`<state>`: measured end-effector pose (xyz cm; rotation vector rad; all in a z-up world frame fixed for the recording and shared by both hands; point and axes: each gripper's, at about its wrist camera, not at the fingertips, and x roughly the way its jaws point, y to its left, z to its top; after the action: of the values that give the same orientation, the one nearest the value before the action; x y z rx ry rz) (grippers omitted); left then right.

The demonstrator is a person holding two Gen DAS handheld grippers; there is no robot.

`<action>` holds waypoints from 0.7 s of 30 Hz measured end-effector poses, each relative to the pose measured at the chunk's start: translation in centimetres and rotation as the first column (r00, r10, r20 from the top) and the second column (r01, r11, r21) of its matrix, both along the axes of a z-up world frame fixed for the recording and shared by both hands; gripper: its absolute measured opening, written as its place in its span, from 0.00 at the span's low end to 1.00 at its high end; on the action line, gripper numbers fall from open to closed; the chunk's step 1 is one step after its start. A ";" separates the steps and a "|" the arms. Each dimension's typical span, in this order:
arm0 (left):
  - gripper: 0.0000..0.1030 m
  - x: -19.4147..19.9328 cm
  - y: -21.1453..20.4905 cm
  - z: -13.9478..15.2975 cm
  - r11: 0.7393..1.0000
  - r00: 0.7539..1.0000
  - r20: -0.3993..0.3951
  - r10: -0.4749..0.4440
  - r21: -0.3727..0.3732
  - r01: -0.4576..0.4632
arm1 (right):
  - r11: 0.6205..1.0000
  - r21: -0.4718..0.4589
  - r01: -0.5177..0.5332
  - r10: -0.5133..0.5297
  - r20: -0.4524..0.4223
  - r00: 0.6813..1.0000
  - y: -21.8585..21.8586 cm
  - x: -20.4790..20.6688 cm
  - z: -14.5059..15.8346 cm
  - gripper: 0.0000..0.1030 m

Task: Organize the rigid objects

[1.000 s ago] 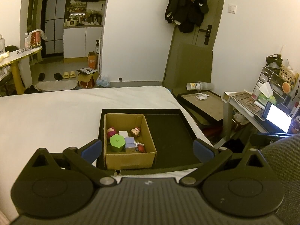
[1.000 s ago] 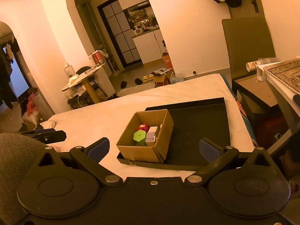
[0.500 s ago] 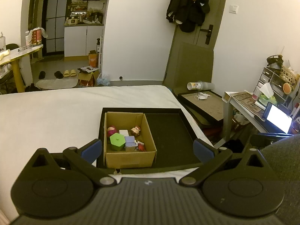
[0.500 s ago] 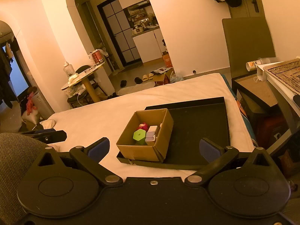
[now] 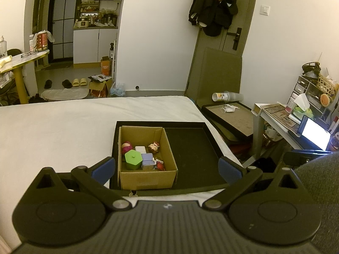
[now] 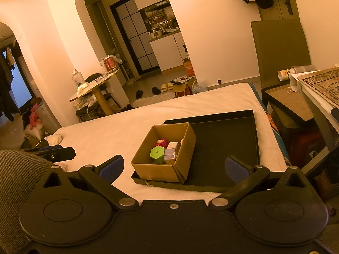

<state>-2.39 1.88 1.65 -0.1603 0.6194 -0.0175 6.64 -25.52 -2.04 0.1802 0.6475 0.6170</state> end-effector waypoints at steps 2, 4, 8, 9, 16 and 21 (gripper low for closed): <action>1.00 0.0 0.0 0.0 1.000 1.000 -0.001 0.001 0.000 -0.001 | 1.000 -0.001 0.000 0.000 0.001 1.000 0.0 0.0 0.0 1.00; 1.00 0.0 0.0 0.0 1.000 1.000 -0.001 0.001 -0.001 -0.001 | 1.000 0.000 0.000 0.000 0.000 1.000 0.0 0.0 0.0 1.00; 1.00 0.0 0.0 0.0 1.000 1.000 -0.001 0.001 0.000 -0.001 | 1.000 -0.002 -0.001 0.001 -0.002 1.000 0.0 0.0 0.0 1.00; 1.00 0.0 0.0 0.0 1.000 1.000 -0.002 0.002 0.000 -0.002 | 1.000 -0.003 -0.001 0.001 -0.003 1.000 0.0 -0.1 0.0 1.00; 1.00 0.0 0.1 -0.1 1.000 1.000 -0.002 0.002 -0.001 -0.002 | 1.000 -0.006 -0.003 0.003 -0.003 1.000 0.1 -0.1 0.0 1.00; 1.00 0.0 0.1 -0.1 1.000 1.000 -0.002 0.003 -0.003 -0.003 | 1.000 -0.008 -0.005 0.005 -0.003 1.000 0.0 -0.1 0.0 1.00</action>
<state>-2.40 1.95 1.58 -0.1637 0.6215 -0.0154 6.56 -25.53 -2.06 0.1720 0.6537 0.6184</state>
